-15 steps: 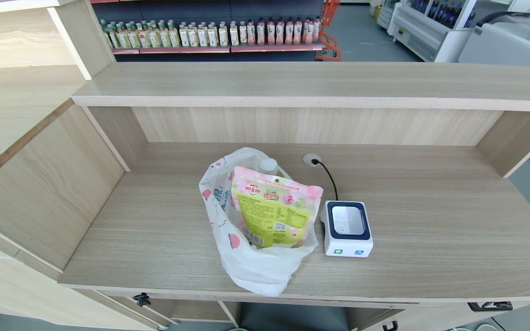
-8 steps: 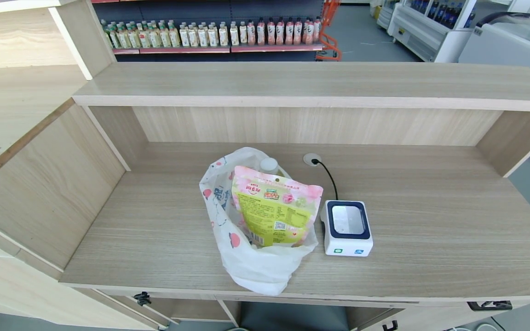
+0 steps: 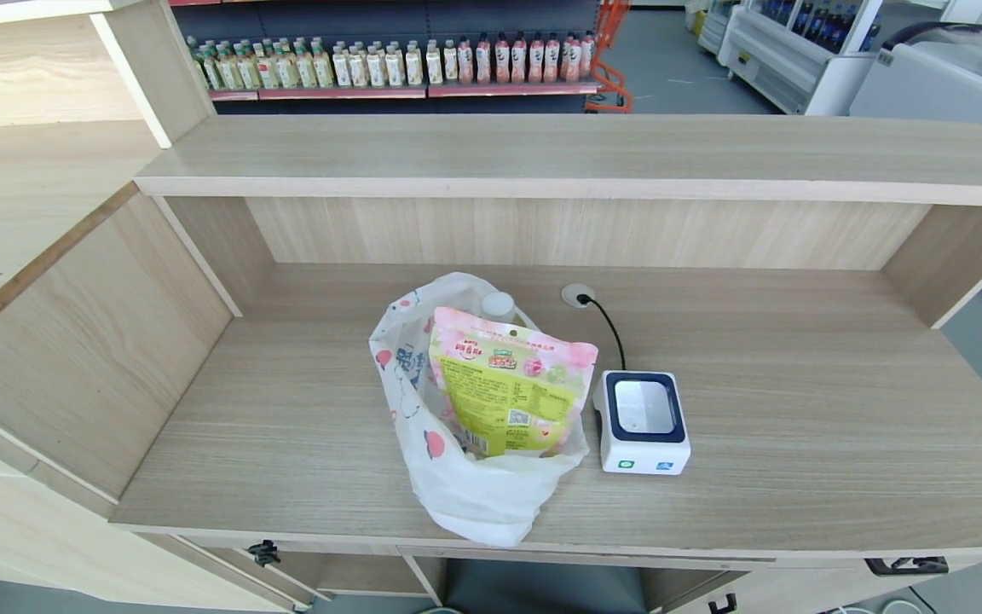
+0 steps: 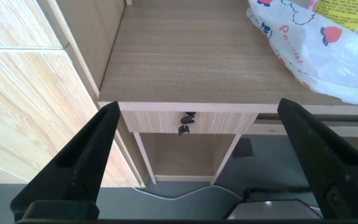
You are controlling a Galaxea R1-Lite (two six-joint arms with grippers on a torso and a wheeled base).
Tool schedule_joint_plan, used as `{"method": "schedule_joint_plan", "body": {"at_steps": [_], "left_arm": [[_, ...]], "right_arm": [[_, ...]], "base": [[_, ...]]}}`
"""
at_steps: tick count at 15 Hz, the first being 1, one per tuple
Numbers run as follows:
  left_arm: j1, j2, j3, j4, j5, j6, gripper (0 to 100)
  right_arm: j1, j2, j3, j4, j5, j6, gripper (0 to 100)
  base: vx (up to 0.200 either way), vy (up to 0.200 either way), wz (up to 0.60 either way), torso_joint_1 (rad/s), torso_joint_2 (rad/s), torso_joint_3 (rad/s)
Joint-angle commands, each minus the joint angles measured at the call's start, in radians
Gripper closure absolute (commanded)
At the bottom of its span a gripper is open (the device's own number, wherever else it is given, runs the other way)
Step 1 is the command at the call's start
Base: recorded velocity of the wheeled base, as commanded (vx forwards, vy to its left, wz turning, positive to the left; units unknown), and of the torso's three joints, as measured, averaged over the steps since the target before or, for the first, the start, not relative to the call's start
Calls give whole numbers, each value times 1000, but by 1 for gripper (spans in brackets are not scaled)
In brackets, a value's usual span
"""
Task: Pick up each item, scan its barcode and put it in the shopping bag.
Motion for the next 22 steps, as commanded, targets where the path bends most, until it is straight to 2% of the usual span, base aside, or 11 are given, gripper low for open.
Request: {"method": "schedule_joint_plan", "body": {"at_steps": [1, 11, 19, 22], "left_arm": [[0, 2, 0, 0, 0, 0, 0], [0, 2, 0, 0, 0, 4, 0], [-2, 3, 0, 0, 0, 1, 0], [0, 2, 0, 0, 0, 1, 0]], "right_arm": [[1, 4, -1, 3, 0, -2, 0], [1, 4, -1, 1, 0, -3, 0], [1, 4, -1, 1, 0, 1, 0], [1, 4, -1, 3, 0, 1, 0]], "base": [[0, 0, 0, 0, 0, 0], [0, -200, 0, 3, 3, 1], [0, 0, 0, 0, 0, 0], [200, 0, 0, -1, -1, 4]]}}
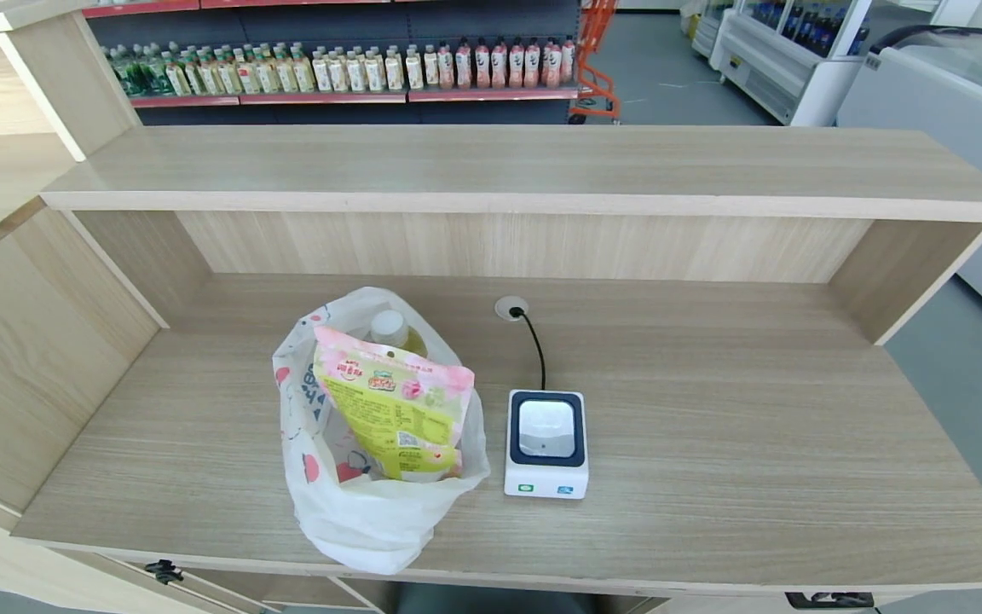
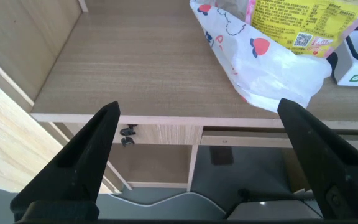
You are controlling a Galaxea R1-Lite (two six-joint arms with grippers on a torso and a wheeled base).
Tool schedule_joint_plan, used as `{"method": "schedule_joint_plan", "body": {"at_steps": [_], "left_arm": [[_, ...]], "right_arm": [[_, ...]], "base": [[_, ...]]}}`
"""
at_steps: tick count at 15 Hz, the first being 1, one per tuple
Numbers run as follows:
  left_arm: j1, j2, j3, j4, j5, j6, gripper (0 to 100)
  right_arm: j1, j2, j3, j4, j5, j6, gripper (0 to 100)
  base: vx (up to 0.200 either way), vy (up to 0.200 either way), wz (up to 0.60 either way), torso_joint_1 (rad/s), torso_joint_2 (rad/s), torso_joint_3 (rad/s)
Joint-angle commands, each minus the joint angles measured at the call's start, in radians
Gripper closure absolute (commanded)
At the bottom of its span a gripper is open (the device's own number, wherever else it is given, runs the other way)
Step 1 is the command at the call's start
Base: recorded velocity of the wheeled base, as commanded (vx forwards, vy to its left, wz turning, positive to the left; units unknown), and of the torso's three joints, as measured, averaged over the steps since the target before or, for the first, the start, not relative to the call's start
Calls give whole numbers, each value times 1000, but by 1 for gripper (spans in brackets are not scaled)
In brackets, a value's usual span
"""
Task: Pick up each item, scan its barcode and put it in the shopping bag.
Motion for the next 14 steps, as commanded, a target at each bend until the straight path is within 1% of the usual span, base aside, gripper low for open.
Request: {"method": "schedule_joint_plan", "body": {"at_steps": [1, 14], "left_arm": [[0, 0, 0, 0, 0, 1, 0], [0, 0, 0, 0, 0, 1, 0]], "right_arm": [[0, 3, 0, 0, 0, 1, 0], [0, 3, 0, 0, -1, 4, 0]], "base": [[0, 0, 0, 0, 0, 0], [0, 0, 0, 0, 0, 0]]}}
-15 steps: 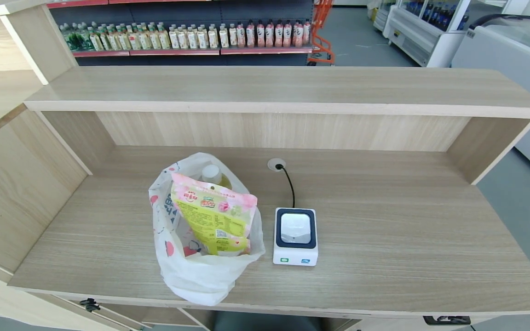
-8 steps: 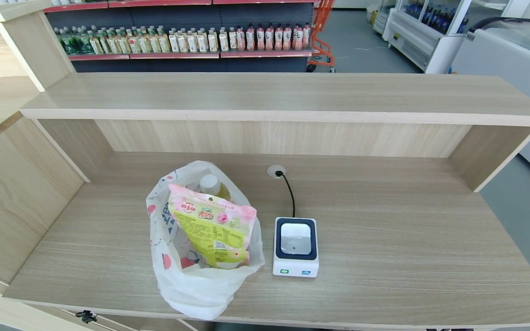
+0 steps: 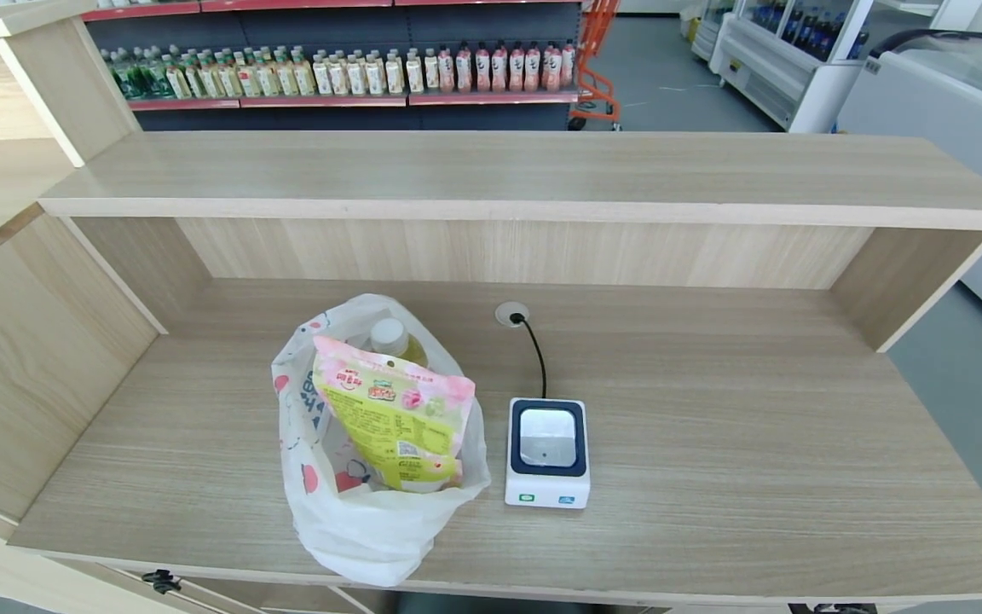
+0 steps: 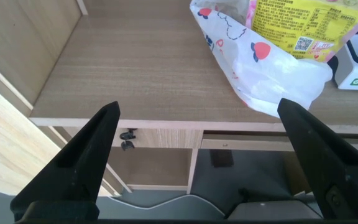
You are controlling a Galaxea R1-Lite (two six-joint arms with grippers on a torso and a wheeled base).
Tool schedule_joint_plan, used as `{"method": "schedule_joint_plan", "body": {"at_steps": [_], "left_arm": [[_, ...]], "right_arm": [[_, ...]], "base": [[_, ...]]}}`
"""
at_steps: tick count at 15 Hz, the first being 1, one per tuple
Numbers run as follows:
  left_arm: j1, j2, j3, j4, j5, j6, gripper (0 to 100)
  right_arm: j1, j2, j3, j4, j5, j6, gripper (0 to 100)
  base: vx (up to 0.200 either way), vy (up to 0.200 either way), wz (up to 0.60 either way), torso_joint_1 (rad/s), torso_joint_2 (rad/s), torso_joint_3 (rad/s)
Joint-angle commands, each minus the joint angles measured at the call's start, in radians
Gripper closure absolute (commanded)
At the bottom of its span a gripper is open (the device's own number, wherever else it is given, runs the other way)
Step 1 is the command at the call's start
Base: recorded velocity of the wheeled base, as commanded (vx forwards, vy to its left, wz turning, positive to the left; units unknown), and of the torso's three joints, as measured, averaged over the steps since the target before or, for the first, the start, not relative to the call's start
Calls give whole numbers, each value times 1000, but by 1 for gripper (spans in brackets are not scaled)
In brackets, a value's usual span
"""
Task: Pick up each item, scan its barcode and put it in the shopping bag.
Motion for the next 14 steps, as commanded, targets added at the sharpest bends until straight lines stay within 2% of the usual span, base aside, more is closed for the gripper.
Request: {"method": "schedule_joint_plan", "body": {"at_steps": [1, 14], "left_arm": [[0, 0, 0, 0, 0, 0, 0], [0, 0, 0, 0, 0, 0, 0]], "right_arm": [[1, 2, 0, 0, 1, -1, 0], [1, 2, 0, 0, 1, -1, 0]], "base": [[0, 0, 0, 0, 0, 0], [0, 0, 0, 0, 0, 0]]}}
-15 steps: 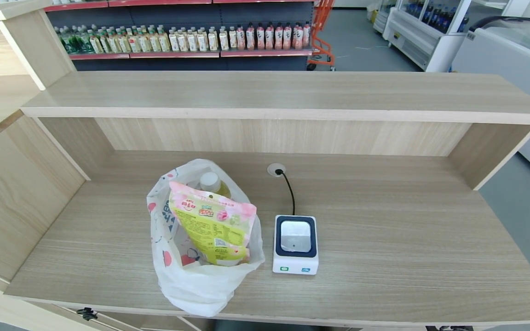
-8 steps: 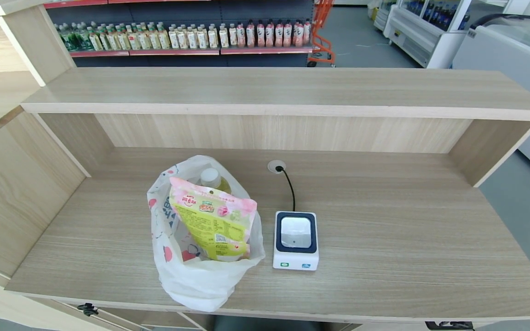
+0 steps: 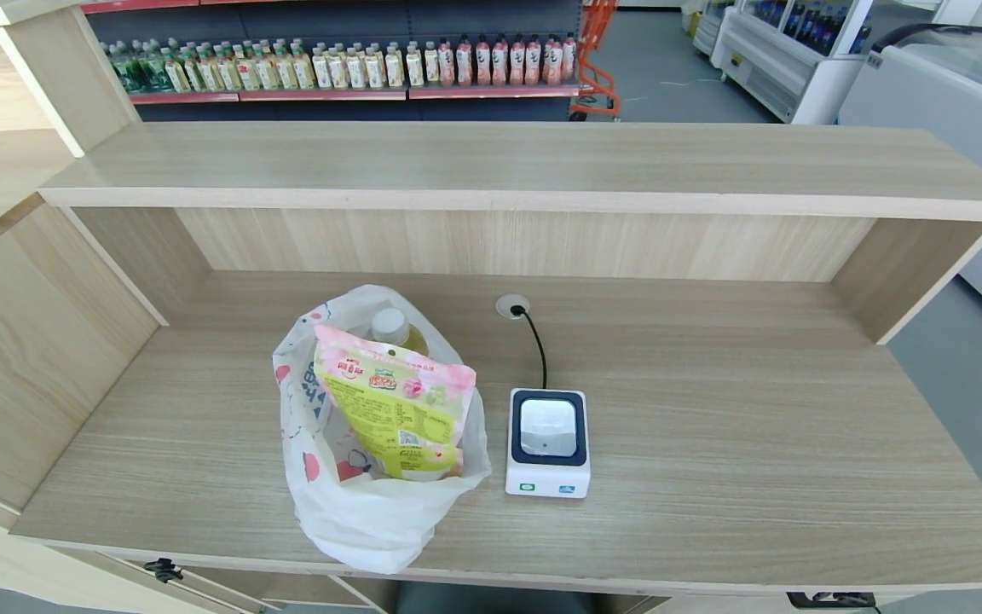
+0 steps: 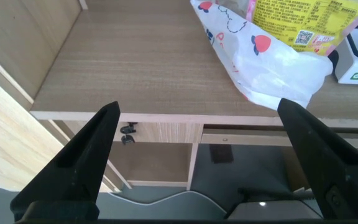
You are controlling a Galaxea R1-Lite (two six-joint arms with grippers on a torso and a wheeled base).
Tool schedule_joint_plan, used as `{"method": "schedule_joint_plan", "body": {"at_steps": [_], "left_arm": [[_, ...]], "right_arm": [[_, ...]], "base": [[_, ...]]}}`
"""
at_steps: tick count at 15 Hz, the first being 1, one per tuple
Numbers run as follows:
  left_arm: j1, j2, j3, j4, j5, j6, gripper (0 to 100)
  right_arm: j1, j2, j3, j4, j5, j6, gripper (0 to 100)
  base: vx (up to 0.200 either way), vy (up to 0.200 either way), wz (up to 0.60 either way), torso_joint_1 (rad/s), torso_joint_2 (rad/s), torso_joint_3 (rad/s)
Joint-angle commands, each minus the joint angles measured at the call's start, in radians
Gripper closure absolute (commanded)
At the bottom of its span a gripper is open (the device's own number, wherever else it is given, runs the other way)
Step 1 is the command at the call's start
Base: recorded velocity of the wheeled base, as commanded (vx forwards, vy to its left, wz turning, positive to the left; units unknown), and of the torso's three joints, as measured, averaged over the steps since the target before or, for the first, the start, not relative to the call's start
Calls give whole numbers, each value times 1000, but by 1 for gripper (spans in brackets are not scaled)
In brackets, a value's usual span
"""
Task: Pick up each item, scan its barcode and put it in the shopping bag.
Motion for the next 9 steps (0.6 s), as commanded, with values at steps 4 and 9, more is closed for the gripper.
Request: {"method": "schedule_joint_plan", "body": {"at_steps": [4, 9], "left_arm": [[0, 0, 0, 0, 0, 0, 0], [0, 0, 0, 0, 0, 0, 0]], "right_arm": [[0, 2, 0, 0, 0, -2, 0], [0, 2, 0, 0, 0, 0, 0]], "base": [[0, 0, 0, 0, 0, 0], [0, 0, 0, 0, 0, 0]]}}
